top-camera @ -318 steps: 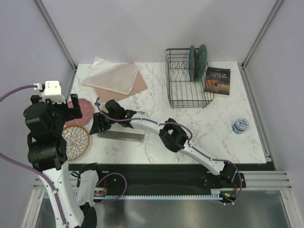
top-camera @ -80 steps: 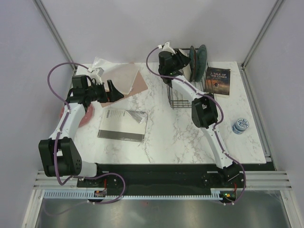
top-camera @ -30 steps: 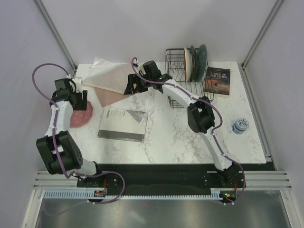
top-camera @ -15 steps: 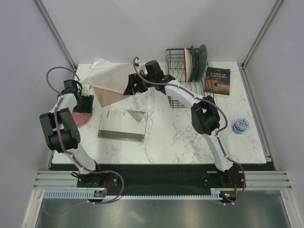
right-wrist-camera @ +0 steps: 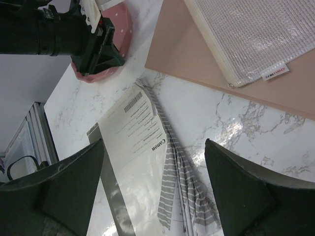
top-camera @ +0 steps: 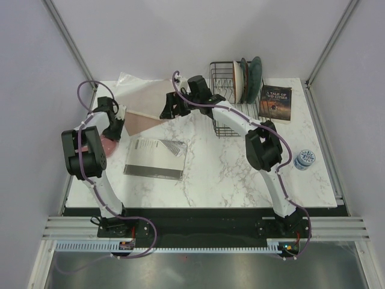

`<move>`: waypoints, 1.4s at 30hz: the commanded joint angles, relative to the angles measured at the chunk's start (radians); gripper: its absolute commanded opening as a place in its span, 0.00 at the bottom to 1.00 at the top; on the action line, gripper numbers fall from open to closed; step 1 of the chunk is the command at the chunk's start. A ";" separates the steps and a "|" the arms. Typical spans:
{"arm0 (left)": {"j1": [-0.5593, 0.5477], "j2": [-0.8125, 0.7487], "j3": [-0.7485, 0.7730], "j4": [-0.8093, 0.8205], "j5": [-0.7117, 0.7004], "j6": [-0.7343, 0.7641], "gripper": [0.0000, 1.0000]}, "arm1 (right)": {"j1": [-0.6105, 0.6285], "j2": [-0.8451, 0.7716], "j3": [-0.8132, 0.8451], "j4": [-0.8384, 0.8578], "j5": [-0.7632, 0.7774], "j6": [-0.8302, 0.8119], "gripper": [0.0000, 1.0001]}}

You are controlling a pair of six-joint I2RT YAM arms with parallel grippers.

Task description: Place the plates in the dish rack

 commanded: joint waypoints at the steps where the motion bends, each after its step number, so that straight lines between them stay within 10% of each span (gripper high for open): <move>1: -0.006 0.043 0.029 0.003 -0.141 -0.009 0.27 | -0.018 -0.096 -0.024 0.033 0.011 -0.027 0.90; 4: -0.023 0.031 0.013 0.017 -0.168 -0.012 0.02 | -0.026 -0.113 -0.041 0.017 0.019 -0.040 0.90; 23: -0.343 -0.645 -0.315 0.187 -0.353 0.301 0.02 | -0.124 -0.329 -0.339 -0.021 -0.059 -0.030 0.95; 34: -0.402 -1.283 -0.658 0.234 -0.011 0.822 0.02 | -0.186 -0.277 -0.388 0.339 -0.386 0.378 0.91; 42: -0.402 -1.348 -0.637 0.083 0.283 0.919 0.02 | -0.175 -0.222 -0.328 0.387 -0.473 0.467 0.91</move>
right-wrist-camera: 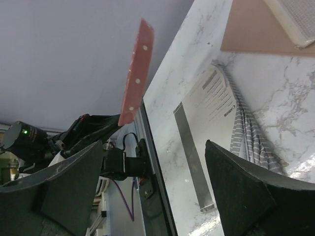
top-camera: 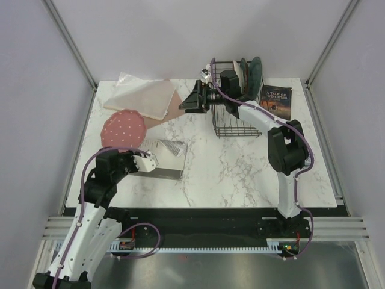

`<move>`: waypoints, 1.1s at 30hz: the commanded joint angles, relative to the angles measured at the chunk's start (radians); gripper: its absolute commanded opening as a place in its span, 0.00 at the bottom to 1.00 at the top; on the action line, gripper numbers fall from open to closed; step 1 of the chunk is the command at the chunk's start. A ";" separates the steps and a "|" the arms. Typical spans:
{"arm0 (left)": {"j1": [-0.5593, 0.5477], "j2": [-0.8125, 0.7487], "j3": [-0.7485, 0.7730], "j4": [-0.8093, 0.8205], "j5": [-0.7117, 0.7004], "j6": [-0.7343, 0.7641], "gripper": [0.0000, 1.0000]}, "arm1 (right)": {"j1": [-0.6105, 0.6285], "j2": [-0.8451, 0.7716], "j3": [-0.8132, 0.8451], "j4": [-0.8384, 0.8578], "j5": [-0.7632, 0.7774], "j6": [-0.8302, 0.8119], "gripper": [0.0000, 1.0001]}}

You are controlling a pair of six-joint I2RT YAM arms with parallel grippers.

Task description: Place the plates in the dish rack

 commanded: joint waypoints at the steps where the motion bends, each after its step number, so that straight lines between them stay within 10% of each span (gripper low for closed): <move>1: -0.004 0.036 0.102 0.068 0.170 0.168 0.02 | 0.014 0.039 0.059 0.066 -0.112 0.054 0.90; 14: -0.007 0.101 0.094 0.100 0.302 0.300 0.02 | 0.097 0.166 0.217 -0.258 -0.022 -0.161 0.89; 33: -0.062 0.079 0.060 0.154 0.362 0.401 0.02 | 0.159 0.241 0.240 -0.151 0.009 -0.021 0.71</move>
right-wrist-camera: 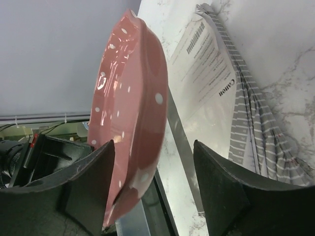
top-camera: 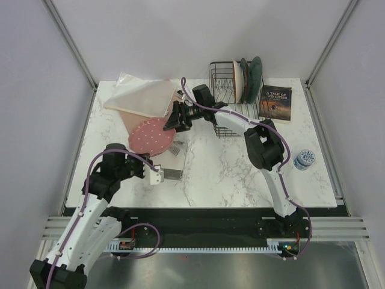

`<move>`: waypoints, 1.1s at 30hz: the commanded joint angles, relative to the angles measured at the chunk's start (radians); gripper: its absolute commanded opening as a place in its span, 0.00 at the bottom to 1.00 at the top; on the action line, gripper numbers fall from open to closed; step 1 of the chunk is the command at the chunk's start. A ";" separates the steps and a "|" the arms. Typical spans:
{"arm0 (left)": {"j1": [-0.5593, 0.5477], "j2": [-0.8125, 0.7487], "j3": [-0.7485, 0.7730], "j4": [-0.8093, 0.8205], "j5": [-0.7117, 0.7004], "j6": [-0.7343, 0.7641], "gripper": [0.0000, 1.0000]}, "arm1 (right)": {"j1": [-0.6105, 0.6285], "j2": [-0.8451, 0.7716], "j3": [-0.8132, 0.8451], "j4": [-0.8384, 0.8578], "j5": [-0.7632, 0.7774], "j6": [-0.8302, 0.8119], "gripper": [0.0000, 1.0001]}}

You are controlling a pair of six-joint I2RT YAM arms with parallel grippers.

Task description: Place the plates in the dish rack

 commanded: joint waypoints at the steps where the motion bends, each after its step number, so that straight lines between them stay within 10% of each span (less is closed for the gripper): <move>1: -0.020 -0.017 0.034 0.218 0.045 0.106 0.02 | 0.007 -0.004 0.042 0.100 -0.012 0.065 0.68; 11: -0.038 -0.013 -0.032 0.334 -0.017 0.101 0.02 | 0.009 -0.030 0.012 0.139 -0.049 0.082 0.00; 14: -0.038 -0.004 -0.075 0.460 -0.079 0.057 0.05 | 0.007 -0.060 0.001 0.139 -0.061 0.070 0.00; 19: -0.038 -0.002 -0.078 0.670 -0.256 -0.180 1.00 | -0.031 -0.131 0.009 0.134 -0.026 0.043 0.00; 26: -0.038 -0.005 0.132 0.550 -0.609 -0.641 1.00 | -0.114 -0.215 0.324 -0.175 0.405 -0.310 0.00; 33: -0.037 -0.023 0.111 0.496 -0.546 -0.885 1.00 | -0.111 -0.225 0.466 -0.186 1.070 -0.538 0.00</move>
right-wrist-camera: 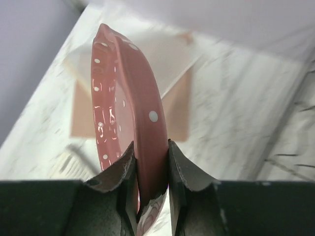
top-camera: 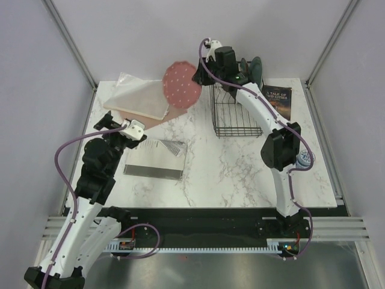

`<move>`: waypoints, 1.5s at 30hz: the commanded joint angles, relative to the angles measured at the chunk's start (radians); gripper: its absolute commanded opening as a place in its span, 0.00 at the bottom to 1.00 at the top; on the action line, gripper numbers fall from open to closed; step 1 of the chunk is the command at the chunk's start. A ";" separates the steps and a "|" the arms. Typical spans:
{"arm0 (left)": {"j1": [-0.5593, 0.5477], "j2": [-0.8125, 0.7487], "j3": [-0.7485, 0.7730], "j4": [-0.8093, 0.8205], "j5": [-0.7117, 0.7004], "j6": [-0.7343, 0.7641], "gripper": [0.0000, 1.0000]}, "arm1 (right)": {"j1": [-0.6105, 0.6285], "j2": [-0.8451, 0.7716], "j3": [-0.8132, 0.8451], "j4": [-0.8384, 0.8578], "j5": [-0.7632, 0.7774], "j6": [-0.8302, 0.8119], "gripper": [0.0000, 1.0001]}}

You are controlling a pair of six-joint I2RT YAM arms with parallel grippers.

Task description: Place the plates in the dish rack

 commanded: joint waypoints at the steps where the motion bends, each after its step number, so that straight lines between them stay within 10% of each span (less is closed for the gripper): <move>1: 0.003 -0.014 -0.020 -0.016 -0.001 -0.247 1.00 | 0.006 -0.120 0.127 0.084 0.488 -0.152 0.00; 12: 0.003 -0.055 -0.004 -0.127 0.112 -0.399 1.00 | 0.058 -0.040 0.188 0.268 1.122 -0.433 0.00; 45: 0.003 -0.023 0.032 -0.193 0.125 -0.399 1.00 | 0.038 0.172 0.144 0.355 1.252 -0.622 0.00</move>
